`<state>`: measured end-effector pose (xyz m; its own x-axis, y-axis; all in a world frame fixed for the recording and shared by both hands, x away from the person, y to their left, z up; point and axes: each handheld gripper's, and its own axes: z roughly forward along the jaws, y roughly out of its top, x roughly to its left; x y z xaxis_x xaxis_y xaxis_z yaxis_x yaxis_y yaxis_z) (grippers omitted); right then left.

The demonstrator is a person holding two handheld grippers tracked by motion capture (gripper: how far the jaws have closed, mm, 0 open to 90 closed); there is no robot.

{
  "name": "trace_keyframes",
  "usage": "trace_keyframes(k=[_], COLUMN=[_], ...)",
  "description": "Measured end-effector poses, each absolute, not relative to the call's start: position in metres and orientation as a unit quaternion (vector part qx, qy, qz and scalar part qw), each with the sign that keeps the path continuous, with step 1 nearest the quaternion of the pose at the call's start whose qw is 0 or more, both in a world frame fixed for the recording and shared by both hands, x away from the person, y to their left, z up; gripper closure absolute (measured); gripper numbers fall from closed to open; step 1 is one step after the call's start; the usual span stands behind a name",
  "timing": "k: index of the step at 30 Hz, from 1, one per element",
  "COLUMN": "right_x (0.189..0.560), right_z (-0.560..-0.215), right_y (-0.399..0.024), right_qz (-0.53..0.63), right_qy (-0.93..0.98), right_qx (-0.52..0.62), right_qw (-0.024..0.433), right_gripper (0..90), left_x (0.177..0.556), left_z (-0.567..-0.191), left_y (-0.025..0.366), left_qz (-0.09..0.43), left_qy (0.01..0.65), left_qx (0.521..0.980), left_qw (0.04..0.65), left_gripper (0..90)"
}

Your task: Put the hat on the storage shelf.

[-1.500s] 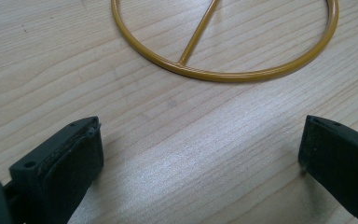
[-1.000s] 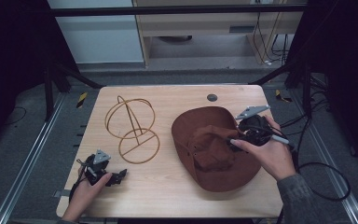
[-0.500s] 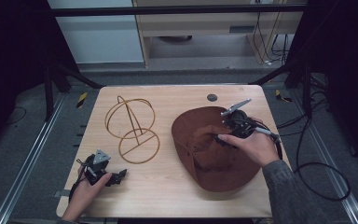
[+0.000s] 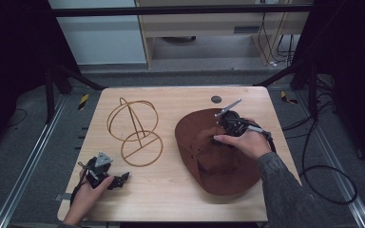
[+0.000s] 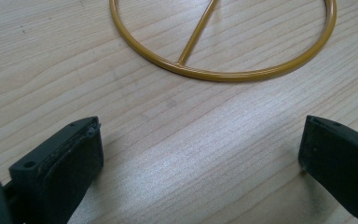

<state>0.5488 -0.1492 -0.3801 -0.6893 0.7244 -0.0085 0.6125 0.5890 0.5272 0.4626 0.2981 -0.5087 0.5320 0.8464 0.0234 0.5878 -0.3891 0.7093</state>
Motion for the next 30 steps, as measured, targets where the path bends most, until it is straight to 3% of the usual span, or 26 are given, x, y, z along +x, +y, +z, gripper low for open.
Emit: trace_keyframes(k=[9,17,30], right_x=[0.548,0.551,0.554], right_z=[-0.389,-0.394,-0.399], right_y=[-0.142,-0.148,-0.155], right_qz=[0.226,0.219,0.234], right_qy=[0.893,0.890,0.894], right_qx=[0.373,0.386,0.377], right_qw=[0.110,0.103,0.059], right_gripper=[26.3,37.5,82.4], left_x=[0.463,0.463,0.463], left_z=[-0.509,-0.509,-0.509], left_y=[0.298,0.298,0.298], left_qz=[0.195,0.195,0.195], left_qy=[0.442,0.442,0.443], left_qx=[0.810,0.810,0.810], left_qw=[0.331,0.331,0.331], left_gripper=[0.0,0.0,0.0])
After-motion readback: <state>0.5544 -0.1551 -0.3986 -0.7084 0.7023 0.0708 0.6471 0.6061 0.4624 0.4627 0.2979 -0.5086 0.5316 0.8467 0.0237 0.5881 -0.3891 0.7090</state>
